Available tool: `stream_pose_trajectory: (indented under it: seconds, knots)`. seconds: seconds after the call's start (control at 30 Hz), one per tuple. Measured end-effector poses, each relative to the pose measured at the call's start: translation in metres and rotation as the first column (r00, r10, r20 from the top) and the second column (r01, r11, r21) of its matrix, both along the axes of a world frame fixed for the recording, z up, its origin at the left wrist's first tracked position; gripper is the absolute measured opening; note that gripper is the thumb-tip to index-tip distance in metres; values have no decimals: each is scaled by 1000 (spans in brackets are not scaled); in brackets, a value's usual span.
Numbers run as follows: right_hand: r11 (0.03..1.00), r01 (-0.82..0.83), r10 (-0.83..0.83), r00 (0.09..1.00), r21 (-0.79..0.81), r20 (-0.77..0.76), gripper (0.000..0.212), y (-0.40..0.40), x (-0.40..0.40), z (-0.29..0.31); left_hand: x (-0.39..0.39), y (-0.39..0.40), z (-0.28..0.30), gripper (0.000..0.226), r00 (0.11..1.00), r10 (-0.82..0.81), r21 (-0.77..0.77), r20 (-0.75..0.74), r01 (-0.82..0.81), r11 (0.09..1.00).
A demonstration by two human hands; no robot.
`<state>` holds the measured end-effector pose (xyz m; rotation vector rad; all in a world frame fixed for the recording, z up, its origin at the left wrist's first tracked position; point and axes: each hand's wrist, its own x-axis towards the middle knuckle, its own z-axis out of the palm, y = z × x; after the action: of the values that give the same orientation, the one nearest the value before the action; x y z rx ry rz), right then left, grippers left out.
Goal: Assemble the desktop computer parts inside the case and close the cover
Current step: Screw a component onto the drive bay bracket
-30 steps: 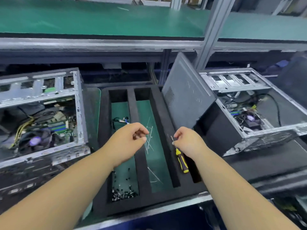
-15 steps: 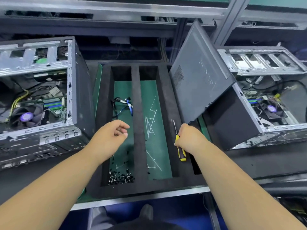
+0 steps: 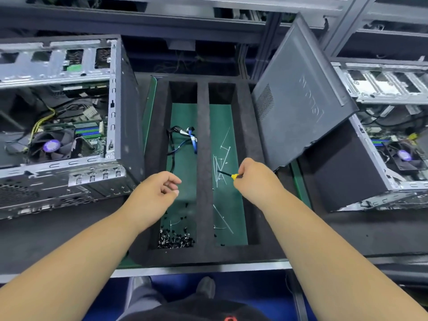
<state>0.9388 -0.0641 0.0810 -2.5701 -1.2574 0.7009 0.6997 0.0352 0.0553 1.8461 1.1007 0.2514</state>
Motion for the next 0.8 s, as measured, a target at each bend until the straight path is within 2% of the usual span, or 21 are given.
stream_pose_trajectory:
  seconds: [0.2, 0.53, 0.6, 0.7, 0.8]
  knots:
    - [987, -127, 130, 991, -94, 24, 10, 17, -15, -20, -4, -2, 0, 23, 1000, 22, -20, -5, -22, 1000]
    - [982, -153, 153, 988, -111, -10, 16, 14, -15, -22, 2, -2, 2, 22, 999, 48, -48, -3, -48, 998]
    - [990, -126, 125, 992, -68, -22, 13, 12, -11, -16, 5, -3, 2, 22, 999, 51, -59, 6, -50, 997]
    - [996, -11, 17, 997, 85, -69, 7, 10, -2, 5, 10, -1, 5, 20, 998, 65, -86, 14, -63, 994]
    - [965, 118, -71, 978, 235, -198, 6, 9, 7, 37, 23, 1, 12, 19, 991, 124, -169, 54, -113, 979]
